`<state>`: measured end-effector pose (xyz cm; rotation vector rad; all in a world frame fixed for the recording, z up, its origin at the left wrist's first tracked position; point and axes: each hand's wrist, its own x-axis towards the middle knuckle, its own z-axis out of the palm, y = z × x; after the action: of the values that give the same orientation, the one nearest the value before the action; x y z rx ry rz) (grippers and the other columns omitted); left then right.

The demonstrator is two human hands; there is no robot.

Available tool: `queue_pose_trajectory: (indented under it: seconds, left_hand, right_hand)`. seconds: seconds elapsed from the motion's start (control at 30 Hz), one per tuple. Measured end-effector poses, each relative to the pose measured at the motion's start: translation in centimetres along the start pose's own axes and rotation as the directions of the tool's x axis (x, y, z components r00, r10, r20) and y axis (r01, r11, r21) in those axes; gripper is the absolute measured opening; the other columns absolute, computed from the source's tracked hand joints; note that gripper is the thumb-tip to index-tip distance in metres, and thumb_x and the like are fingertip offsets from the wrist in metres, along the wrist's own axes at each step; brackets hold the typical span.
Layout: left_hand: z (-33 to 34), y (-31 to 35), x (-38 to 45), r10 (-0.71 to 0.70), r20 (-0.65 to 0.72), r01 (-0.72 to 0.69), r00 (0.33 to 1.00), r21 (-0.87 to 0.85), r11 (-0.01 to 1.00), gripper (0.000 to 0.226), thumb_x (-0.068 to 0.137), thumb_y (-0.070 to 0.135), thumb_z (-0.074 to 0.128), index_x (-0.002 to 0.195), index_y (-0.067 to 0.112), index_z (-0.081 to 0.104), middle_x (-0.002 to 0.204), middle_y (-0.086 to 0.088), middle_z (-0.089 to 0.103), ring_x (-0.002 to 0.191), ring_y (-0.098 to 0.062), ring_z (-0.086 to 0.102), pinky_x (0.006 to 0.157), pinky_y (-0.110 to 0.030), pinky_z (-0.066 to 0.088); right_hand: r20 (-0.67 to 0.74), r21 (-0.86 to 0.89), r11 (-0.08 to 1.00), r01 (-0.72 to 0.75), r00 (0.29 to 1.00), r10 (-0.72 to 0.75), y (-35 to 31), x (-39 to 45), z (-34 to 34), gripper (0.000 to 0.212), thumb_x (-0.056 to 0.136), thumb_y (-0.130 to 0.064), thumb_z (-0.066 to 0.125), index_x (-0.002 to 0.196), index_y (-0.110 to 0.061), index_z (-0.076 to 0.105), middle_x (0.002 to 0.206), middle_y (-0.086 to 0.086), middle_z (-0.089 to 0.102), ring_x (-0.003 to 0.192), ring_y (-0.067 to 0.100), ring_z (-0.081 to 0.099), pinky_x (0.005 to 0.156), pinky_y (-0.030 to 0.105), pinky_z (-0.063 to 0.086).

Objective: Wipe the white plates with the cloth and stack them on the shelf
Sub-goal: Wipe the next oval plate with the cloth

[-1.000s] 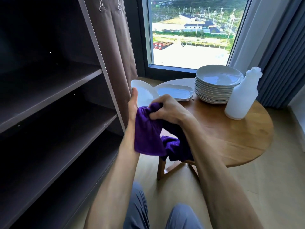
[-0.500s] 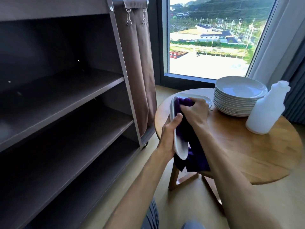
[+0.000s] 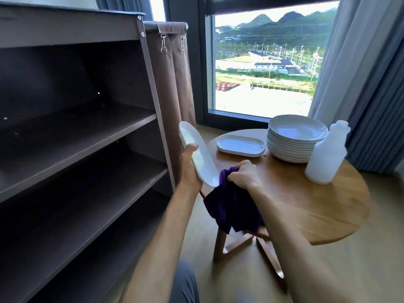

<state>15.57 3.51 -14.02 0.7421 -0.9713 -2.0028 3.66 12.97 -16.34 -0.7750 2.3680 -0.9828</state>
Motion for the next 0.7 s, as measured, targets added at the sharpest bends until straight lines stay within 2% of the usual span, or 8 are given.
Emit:
queue_pose_trajectory:
  seconds: [0.1, 0.17, 0.27, 0.33, 0.43, 0.5, 0.57, 0.7]
  left_hand:
    - [0.5, -1.3, -0.8, 0.077, -0.117, -0.086, 0.990, -0.073, 0.994, 0.056, 0.087, 0.035, 0.052, 0.135, 0.006, 0.056, 0.110, -0.016, 0.065, 0.104, -0.034, 0.063, 0.091, -0.046, 0.053]
    - [1.1, -3.5, 0.0, 0.009, -0.183, -0.027, 0.983, -0.094, 0.995, 0.053, 0.086, 0.034, 0.054, 0.131, 0.007, 0.060, 0.116, -0.019, 0.070, 0.109, -0.038, 0.066, 0.097, -0.050, 0.055]
    - [1.6, -8.4, 3.5, -0.043, -0.189, 0.020, 0.981, -0.123, 0.992, 0.054, 0.067, 0.034, 0.066, 0.118, 0.018, 0.072, 0.116, -0.021, 0.073, 0.105, -0.039, 0.072, 0.097, -0.059, 0.056]
    - [3.0, -8.7, 2.2, -0.034, -0.241, 0.015, 0.970, -0.081, 0.997, 0.032, 0.080, 0.025, 0.062, 0.110, 0.018, 0.073, 0.109, -0.017, 0.076, 0.100, -0.036, 0.072, 0.093, -0.050, 0.058]
    - [3.9, -9.7, 1.3, -0.097, -0.260, 0.102, 0.961, 0.008, 0.995, 0.023, 0.089, 0.022, 0.058, 0.106, 0.010, 0.069, 0.105, -0.013, 0.074, 0.100, -0.034, 0.069, 0.090, -0.041, 0.054]
    - [3.3, -11.1, 2.2, -0.086, -0.226, 0.098, 0.970, 0.045, 0.994, 0.028, 0.079, 0.024, 0.062, 0.102, 0.010, 0.070, 0.101, -0.011, 0.076, 0.102, -0.036, 0.070, 0.093, -0.044, 0.054]
    - [2.9, -12.0, 3.2, -0.074, -0.196, 0.101, 0.978, 0.132, 0.986, 0.042, 0.069, 0.029, 0.066, 0.105, 0.008, 0.071, 0.100, -0.010, 0.077, 0.101, -0.034, 0.071, 0.089, -0.042, 0.056]
    - [3.4, -11.6, 3.0, -0.022, -0.156, 0.065, 0.987, 0.278, 0.958, 0.011, 0.087, 0.012, 0.062, 0.095, 0.010, 0.069, 0.092, -0.005, 0.076, 0.088, -0.026, 0.070, 0.083, -0.037, 0.055]
  right_hand:
    - [-0.482, -0.058, 0.991, -0.118, 0.873, 0.076, 2.9, 0.9, 0.0, 0.038, 0.085, -0.030, 0.067, 0.120, -0.018, 0.067, 0.131, 0.017, 0.060, 0.125, 0.036, 0.052, 0.106, 0.043, 0.042]
    - [-0.645, 0.044, 0.998, 0.038, 0.764, -0.001, 3.6, 0.8, -0.1, 0.052, 0.094, -0.037, 0.059, 0.139, -0.011, 0.058, 0.144, 0.022, 0.049, 0.135, 0.037, 0.042, 0.113, 0.044, 0.031]
    - [-0.535, 0.351, 0.911, 0.217, 0.845, 0.005, 2.6, 0.4, 0.3, 0.048, 0.101, -0.033, 0.054, 0.142, -0.009, 0.055, 0.142, 0.017, 0.052, 0.128, 0.032, 0.051, 0.105, 0.034, 0.036]
    - [-0.468, 0.407, 0.895, 0.181, 0.883, 0.035, 2.8, -0.1, 1.4, 0.049, 0.096, -0.026, 0.062, 0.142, -0.009, 0.053, 0.138, 0.014, 0.059, 0.126, 0.030, 0.055, 0.101, 0.030, 0.037]
    - [-0.480, 0.446, 0.882, 0.150, 0.872, 0.094, 3.9, 0.0, 1.8, 0.051, 0.084, 0.000, 0.061, 0.134, -0.009, 0.058, 0.121, 0.009, 0.067, 0.117, 0.030, 0.061, 0.090, 0.021, 0.038]
    - [-0.493, 0.455, 0.878, 0.149, 0.863, 0.109, 4.4, 0.6, 1.5, 0.056, 0.080, 0.008, 0.059, 0.134, -0.009, 0.059, 0.120, 0.010, 0.068, 0.115, 0.030, 0.062, 0.088, 0.017, 0.037]
    - [-0.511, 0.467, 0.870, 0.157, 0.851, 0.120, 4.6, 1.0, 1.3, 0.055, 0.082, 0.008, 0.061, 0.135, -0.005, 0.059, 0.126, 0.015, 0.067, 0.117, 0.030, 0.062, 0.086, 0.012, 0.035]
    - [-0.570, 0.506, 0.834, 0.222, 0.811, 0.130, 4.8, 1.8, 1.8, 0.056, 0.082, -0.003, 0.063, 0.138, 0.000, 0.057, 0.130, 0.019, 0.065, 0.120, 0.032, 0.062, 0.093, 0.018, 0.037]
